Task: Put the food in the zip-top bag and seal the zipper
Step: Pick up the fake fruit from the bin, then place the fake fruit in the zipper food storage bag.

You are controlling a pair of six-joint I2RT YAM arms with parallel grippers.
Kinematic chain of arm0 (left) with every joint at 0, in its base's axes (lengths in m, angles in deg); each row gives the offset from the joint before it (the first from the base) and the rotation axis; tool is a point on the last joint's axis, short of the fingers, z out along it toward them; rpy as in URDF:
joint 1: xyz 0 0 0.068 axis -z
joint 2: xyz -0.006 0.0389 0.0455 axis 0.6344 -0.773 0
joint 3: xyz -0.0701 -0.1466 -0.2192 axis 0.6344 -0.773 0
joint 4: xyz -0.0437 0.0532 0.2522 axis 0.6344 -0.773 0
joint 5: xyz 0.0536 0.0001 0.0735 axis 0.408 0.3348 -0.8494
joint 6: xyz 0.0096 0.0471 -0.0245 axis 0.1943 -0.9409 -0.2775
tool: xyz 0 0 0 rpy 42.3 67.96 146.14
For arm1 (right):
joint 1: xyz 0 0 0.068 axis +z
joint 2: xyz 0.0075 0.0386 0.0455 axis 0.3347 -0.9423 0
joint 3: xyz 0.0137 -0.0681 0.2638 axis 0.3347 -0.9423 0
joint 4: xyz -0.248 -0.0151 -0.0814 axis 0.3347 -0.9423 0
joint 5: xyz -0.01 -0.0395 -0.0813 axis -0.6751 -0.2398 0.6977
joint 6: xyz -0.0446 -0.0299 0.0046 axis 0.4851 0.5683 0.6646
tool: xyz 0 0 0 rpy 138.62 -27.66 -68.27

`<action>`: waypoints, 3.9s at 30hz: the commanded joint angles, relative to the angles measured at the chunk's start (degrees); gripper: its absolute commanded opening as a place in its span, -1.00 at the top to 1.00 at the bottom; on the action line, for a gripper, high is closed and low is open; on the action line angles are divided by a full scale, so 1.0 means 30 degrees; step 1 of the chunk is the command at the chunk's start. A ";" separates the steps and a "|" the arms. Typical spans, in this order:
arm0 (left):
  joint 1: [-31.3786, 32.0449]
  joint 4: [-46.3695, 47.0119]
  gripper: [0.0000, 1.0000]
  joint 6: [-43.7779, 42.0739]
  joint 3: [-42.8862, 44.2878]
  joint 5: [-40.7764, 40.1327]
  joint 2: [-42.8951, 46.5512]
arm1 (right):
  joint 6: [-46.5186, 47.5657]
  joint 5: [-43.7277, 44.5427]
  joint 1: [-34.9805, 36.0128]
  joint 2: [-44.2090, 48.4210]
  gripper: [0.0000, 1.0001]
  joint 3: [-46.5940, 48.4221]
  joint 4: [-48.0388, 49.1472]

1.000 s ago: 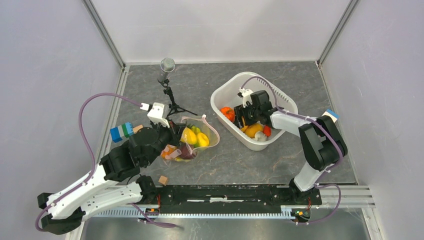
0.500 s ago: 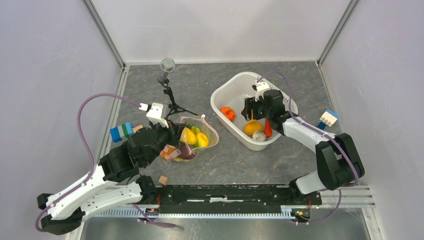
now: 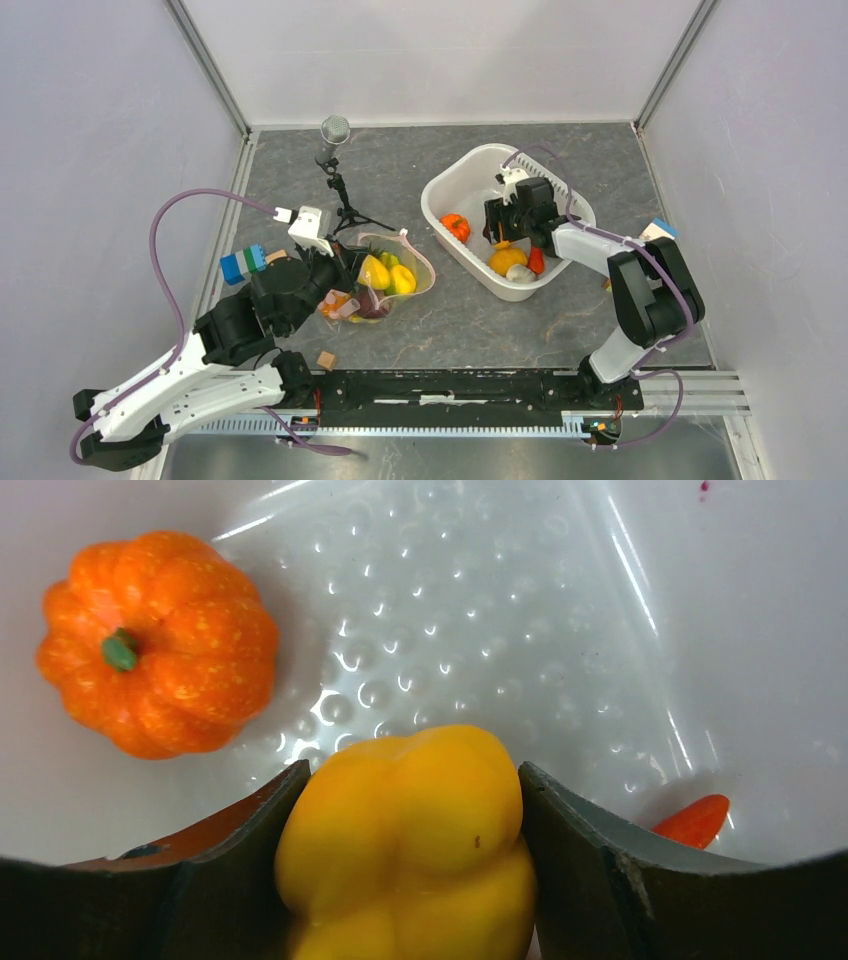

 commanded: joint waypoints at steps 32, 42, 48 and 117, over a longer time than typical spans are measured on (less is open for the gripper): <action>0.0081 0.0624 0.94 0.0663 0.0118 0.0096 0.0332 | 0.0280 -0.2207 -0.0398 0.7633 0.11 -0.1882 0.3528; 0.0082 0.0947 0.94 0.0656 0.0116 0.0461 -0.0160 | -0.4125 -0.9546 0.1390 1.1224 0.13 -0.3904 0.8438; 0.0071 0.0947 0.94 0.0722 0.0248 0.0782 -0.0489 | -0.2968 -0.8363 0.6097 1.1983 0.10 -0.3532 0.9129; 0.0083 0.1570 0.94 0.0477 0.1199 0.2836 0.0418 | 0.1525 -0.3188 1.3160 0.6680 1.00 0.0037 0.4174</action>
